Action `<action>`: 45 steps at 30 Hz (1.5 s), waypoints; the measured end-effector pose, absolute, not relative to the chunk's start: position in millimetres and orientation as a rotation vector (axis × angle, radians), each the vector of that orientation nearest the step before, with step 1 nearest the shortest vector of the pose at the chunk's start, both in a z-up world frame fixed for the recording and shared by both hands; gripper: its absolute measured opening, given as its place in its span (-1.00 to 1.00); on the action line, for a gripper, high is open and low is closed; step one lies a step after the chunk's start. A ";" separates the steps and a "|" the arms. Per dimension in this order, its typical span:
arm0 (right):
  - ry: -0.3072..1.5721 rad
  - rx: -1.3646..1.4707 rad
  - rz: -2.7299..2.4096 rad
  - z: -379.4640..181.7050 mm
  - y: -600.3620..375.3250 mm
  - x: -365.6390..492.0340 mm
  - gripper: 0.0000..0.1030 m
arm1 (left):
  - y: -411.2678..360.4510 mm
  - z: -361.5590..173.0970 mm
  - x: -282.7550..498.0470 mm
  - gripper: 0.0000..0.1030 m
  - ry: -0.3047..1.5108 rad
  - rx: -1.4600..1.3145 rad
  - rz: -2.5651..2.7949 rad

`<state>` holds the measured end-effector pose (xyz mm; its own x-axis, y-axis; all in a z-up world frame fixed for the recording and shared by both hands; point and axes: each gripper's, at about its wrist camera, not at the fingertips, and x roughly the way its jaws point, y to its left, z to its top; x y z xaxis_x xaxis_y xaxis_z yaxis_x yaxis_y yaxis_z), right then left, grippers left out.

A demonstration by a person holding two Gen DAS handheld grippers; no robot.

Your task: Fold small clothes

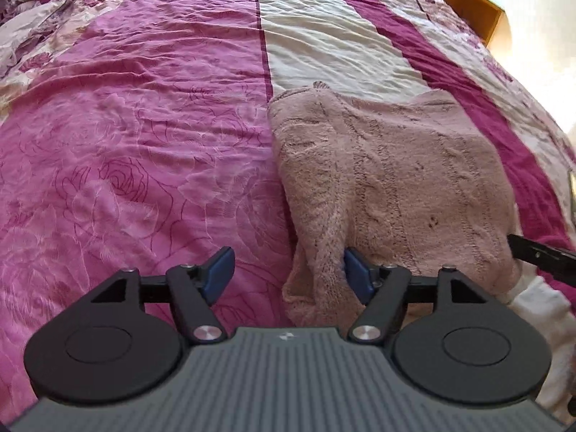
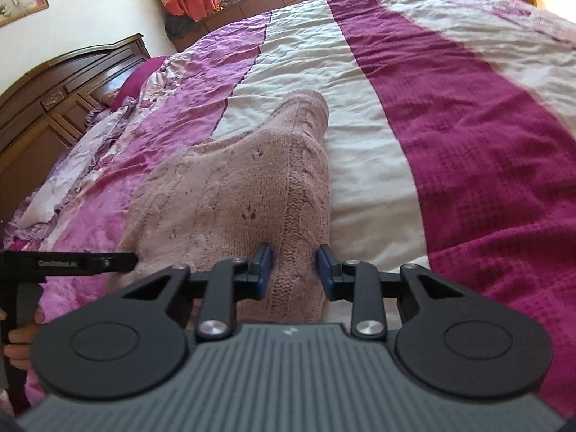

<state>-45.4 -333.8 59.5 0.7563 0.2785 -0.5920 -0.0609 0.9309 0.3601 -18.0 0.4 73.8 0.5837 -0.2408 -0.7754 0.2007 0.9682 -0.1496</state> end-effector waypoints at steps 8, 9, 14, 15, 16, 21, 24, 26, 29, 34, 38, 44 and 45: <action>0.632 0.241 0.148 70.7 -316.4 -76.0 0.30 | -16.5 83.2 -57.7 0.94 0.875 -0.033 -0.223; 0.631 0.233 0.153 70.5 -313.3 -79.9 0.31 | -20.4 83.1 -63.2 0.99 0.865 -0.023 -0.215; 0.623 0.162 0.124 66.4 -294.4 -98.8 0.47 | -35.6 77.4 -78.2 1.00 0.872 0.000 -0.200; 0.621 0.158 0.117 65.0 -292.3 -101.4 0.47 | -38.3 74.7 -80.0 1.00 0.883 -0.001 -0.204; 0.621 0.156 0.108 63.6 -290.9 -103.3 0.47 | -40.1 72.2 -81.2 1.00 0.890 -0.001 -0.207; 0.623 0.157 0.091 57.5 -286.8 -109.9 0.47 | -49.6 62.2 -88.8 1.00 0.906 0.020 -0.181; 0.628 0.158 0.086 56.1 -285.2 -110.2 0.47 | -51.6 59.1 -89.7 1.00 0.926 0.018 -0.173; 0.627 0.157 0.085 56.0 -285.1 -109.9 0.47 | -51.7 58.5 -89.7 1.00 0.928 0.017 -0.169; 0.627 0.151 0.087 55.3 -283.3 -109.8 0.47 | -51.9 57.2 -89.4 1.00 0.930 0.019 -0.157; 0.635 0.147 0.092 54.4 -280.8 -108.1 0.47 | -53.5 54.4 -87.8 1.00 0.953 0.018 -0.164; 0.637 0.149 0.087 54.0 -280.4 -108.0 0.47 | -55.4 52.4 -87.9 1.00 0.953 0.028 -0.164; 0.644 0.151 0.079 52.6 -280.4 -106.7 0.47 | -57.1 51.5 -90.2 1.00 0.939 0.034 -0.156; 0.644 0.150 0.079 52.5 -280.1 -106.6 0.47 | -57.4 51.8 -90.4 1.00 0.937 0.034 -0.159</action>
<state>-106.6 -280.1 52.5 0.7972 0.1203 -0.5915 -0.0271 0.9861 0.1641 -90.4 -57.4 51.8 0.5811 -0.1217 -0.8047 0.1510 0.9877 -0.0404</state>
